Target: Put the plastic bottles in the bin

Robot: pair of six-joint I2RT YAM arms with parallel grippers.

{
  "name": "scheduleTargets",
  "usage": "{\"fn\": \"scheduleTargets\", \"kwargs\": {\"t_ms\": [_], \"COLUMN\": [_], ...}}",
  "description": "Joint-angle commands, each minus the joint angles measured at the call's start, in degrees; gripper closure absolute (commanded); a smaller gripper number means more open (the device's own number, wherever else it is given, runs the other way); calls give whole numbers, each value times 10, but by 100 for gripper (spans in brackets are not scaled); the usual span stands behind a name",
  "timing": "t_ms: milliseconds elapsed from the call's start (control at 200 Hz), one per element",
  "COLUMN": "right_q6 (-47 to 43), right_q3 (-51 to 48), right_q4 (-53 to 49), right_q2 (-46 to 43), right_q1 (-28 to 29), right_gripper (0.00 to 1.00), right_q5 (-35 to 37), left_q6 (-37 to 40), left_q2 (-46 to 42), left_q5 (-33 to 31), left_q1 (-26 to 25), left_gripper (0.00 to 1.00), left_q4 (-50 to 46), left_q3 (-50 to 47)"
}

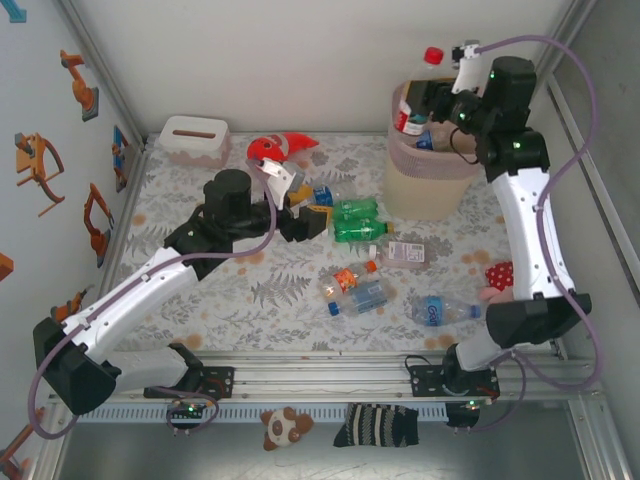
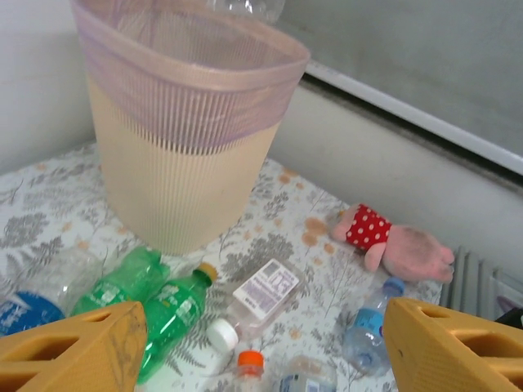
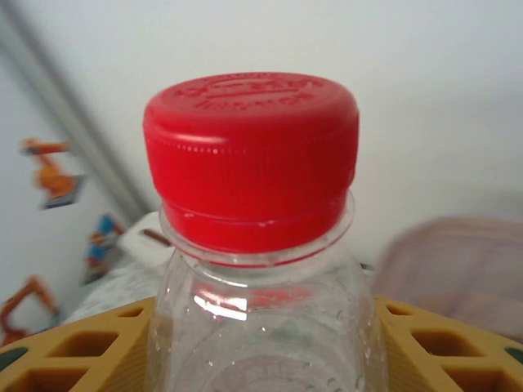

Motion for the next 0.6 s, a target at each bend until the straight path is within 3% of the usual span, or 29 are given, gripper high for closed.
{"fn": "scheduleTargets", "kwargs": {"t_ms": [0,265,596], "right_q6": [-1,-58,-96], "right_q3": [57,144,180], "right_q4": [-70,-177,-269], "right_q2": [48,164,277], "right_q1": [-30,-64,-75], "right_gripper": [43,43,42], "right_q5": [88,168,193], "left_q6": [14,17,31], "left_q2": [-7,5,45], "left_q5": [-16,-21,-2], "left_q1": [2,3,3], "left_gripper": [25,25,26], "left_q4": [-33,-48,-92], "left_q3": [-3,1,17]}}
